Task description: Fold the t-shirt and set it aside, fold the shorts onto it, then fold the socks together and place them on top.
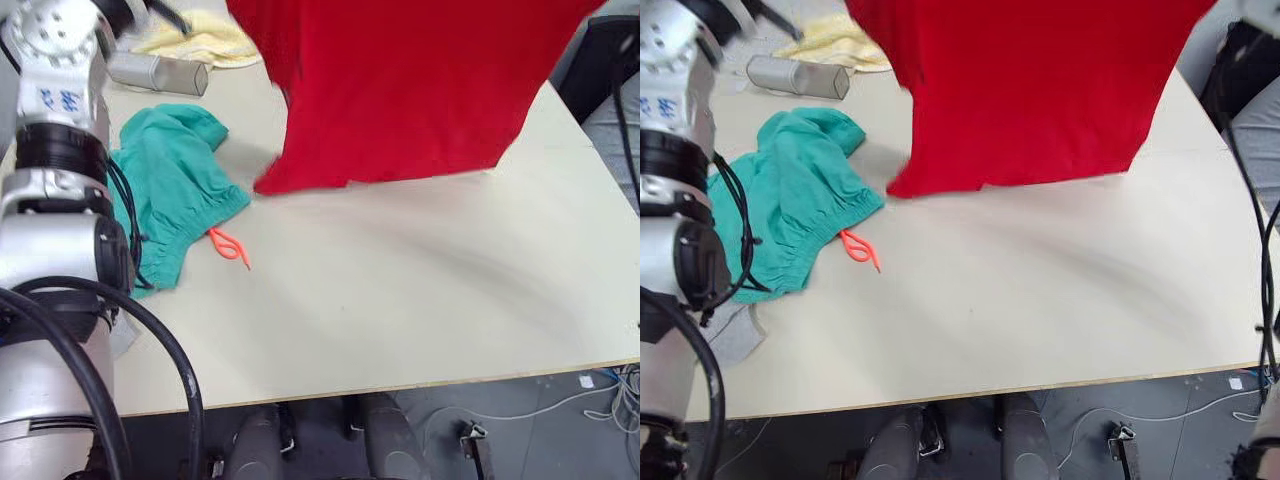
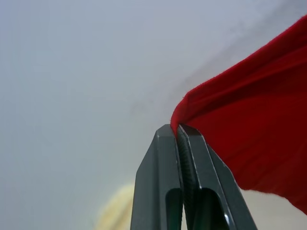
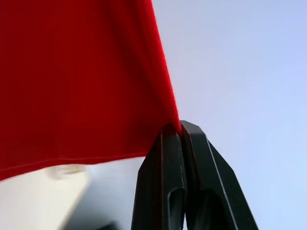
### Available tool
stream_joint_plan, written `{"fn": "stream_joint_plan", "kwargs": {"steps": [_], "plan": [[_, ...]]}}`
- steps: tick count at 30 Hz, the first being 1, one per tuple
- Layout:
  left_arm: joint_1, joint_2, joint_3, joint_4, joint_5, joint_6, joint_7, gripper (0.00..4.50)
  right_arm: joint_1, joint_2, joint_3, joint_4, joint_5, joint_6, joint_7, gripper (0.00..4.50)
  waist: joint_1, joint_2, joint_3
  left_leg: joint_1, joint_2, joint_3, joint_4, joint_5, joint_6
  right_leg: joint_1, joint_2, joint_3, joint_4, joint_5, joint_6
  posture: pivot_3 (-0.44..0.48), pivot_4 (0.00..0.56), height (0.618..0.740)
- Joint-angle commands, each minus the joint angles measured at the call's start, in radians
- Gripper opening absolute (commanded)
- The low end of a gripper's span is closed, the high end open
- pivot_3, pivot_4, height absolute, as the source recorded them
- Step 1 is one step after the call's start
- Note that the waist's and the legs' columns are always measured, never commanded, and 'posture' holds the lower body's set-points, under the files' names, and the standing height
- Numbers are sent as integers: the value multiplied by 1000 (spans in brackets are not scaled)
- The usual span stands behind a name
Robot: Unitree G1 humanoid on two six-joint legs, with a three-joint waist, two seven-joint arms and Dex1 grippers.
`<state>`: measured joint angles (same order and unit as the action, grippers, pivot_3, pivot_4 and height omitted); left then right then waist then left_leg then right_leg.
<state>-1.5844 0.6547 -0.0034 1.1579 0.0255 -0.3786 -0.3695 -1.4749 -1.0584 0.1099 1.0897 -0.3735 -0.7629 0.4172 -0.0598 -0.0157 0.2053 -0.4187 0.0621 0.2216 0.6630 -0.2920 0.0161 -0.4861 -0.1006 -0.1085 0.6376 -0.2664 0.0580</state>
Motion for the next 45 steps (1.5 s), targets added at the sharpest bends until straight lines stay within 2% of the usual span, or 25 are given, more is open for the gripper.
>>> {"fn": "stream_joint_plan", "kwargs": {"steps": [1,4,6,9,10,12,14,17,20,23,24,26,30,32,37,41,45], "plan": [[-81,102,34,20,60,-183,146,0,-86,-81,-16,42,-54,-55,-158,29,0,0,0,0,1,1,-1,0,0,0,2,-1,-1,0,0,0,150,740],[-55,144,30,4,96,-314,179,0,-42,-111,-18,64,-55,-99,-172,29,2,0,0,0,2,6,-2,-1,-1,1,3,-2,-3,-1,-1,0,150,740],[27,161,34,-29,100,-380,168,0,52,-126,-36,78,-17,-128,-136,29,1,0,0,2,2,7,-1,-1,0,6,3,-2,-4,0,0,0,150,740],[224,170,38,-123,87,-440,114,0,226,-128,-69,76,85,-196,-7,29,2,0,1,23,1,8,0,-2,3,29,3,1,-13,2,4,0,150,740],[334,165,48,-190,61,-439,93,0,309,-130,-68,67,111,-232,33,29,1,0,1,32,1,8,0,-2,4,39,3,2,-15,3,5,0,150,740],[569,150,70,-363,6,-400,53,0,489,-110,-82,38,225,-294,175,29,-1,0,1,41,3,10,0,-1,5,46,1,6,-12,5,6,0,150,740],[798,153,75,-567,-17,-356,17,0,640,-104,-89,-2,293,-338,249,29,-1,0,1,47,4,9,-1,-1,6,49,0,9,-10,5,6,0,150,740],[1169,168,107,-883,-74,-262,-45,0,910,-80,-100,-115,479,-351,415,29,-9,0,1,47,4,9,0,0,6,43,0,16,-5,5,6,0,150,740],[1385,205,129,-1064,-102,-209,-119,0,1086,-80,-103,-208,587,-337,520,29,-17,0,1,48,7,9,0,-1,4,42,1,25,-2,3,3,0,150,740],[1558,246,139,-1161,-217,-120,-243,0,1199,-88,-122,-227,609,-340,553,29,-23,0,-1,51,7,9,0,0,2,43,-1,26,-1,5,0,0,150,740],[1616,271,119,-1185,-261,-55,-311,0,1230,-92,-127,-244,625,-335,575,29,-24,1,-2,53,8,9,0,-3,-3,45,-4,26,-1,4,-1,0,150,740],[1692,303,98,-1213,-281,-67,-408,0,1262,-97,-136,-269,635,-324,600,29,-26,2,-2,55,8,9,0,-4,-4,46,-5,26,-1,3,-3,0,150,740],[1836,399,42,-1334,-395,118,-631,0,1301,-106,-158,-287,615,-308,606,29,-25,1,-2,56,9,9,0,-4,-6,45,-4,25,0,2,-5,0,150,740],[1879,430,36,-1386,-417,170,-694,0,1327,-107,-169,-311,620,-299,616,29,-25,1,-2,54,10,9,0,-5,-6,44,-3,25,0,1,-6,0,150,740],[1925,460,24,-1527,-467,340,-760,0,1379,-123,-206,-350,583,-262,585,29,-20,1,-2,51,11,6,1,-5,-7,42,-3,24,0,0,-7,0,150,740],[1873,422,29,-1526,-419,407,-710,0,1366,-146,-257,-313,446,-202,426,29,-23,2,-2,51,11,6,2,-5,-7,42,-3,24,-1,0,-8,0,150,740],[1868,442,39,-1534,-446,472,-774,0,1405,-148,-267,-354,463,-184,444,29,-23,1,-3,51,11,4,2,-5,-7,42,-2,24,-1,-1,-9,0,150,740]]}}
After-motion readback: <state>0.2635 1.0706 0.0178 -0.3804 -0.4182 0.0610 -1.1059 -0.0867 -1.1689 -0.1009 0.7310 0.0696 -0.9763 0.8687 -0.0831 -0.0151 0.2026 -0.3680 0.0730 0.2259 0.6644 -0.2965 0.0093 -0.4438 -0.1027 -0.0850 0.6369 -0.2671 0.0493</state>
